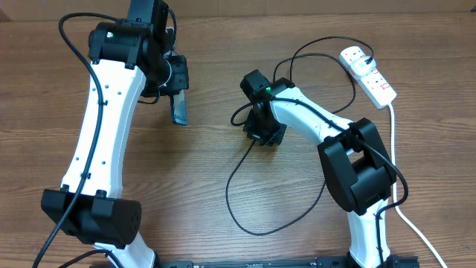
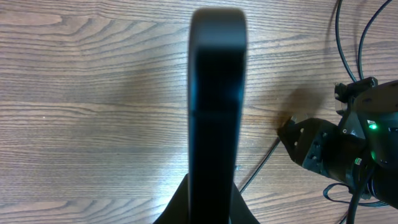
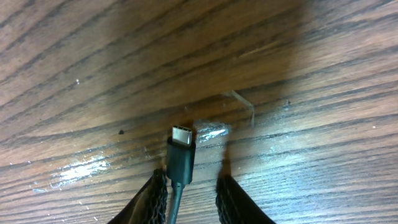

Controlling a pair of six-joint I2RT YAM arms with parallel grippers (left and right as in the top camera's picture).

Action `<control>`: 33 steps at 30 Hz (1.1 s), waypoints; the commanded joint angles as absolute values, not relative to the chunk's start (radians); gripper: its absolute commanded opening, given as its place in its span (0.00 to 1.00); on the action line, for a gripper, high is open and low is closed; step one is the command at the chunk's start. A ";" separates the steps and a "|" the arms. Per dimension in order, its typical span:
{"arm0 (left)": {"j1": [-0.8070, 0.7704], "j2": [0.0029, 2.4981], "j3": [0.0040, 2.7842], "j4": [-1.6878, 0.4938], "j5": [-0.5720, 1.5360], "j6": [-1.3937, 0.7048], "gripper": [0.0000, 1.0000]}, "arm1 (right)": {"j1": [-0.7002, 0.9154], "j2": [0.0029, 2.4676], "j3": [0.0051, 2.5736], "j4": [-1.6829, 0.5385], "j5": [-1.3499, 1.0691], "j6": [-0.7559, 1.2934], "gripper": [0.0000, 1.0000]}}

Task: Plug charger to phone and switch on socket
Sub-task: 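Lift the plug with the right gripper toward the phone's bottom port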

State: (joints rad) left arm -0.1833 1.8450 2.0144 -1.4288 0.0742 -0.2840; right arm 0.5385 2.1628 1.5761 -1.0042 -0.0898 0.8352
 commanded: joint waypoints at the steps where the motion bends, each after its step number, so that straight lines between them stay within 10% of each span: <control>1: -0.192 1.843 2.020 -1.427 0.078 -0.266 0.04 | 0.546 2.156 1.558 -0.992 -0.068 0.838 0.26; 33: -0.192 1.843 2.020 -1.429 0.086 -0.265 0.04 | 0.580 2.155 1.573 -0.931 -0.078 0.816 0.04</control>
State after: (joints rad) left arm -0.1833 1.8450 2.0144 -1.4322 0.0742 -0.2840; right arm 0.5831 2.1628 1.5742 -0.9554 -0.0319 0.8547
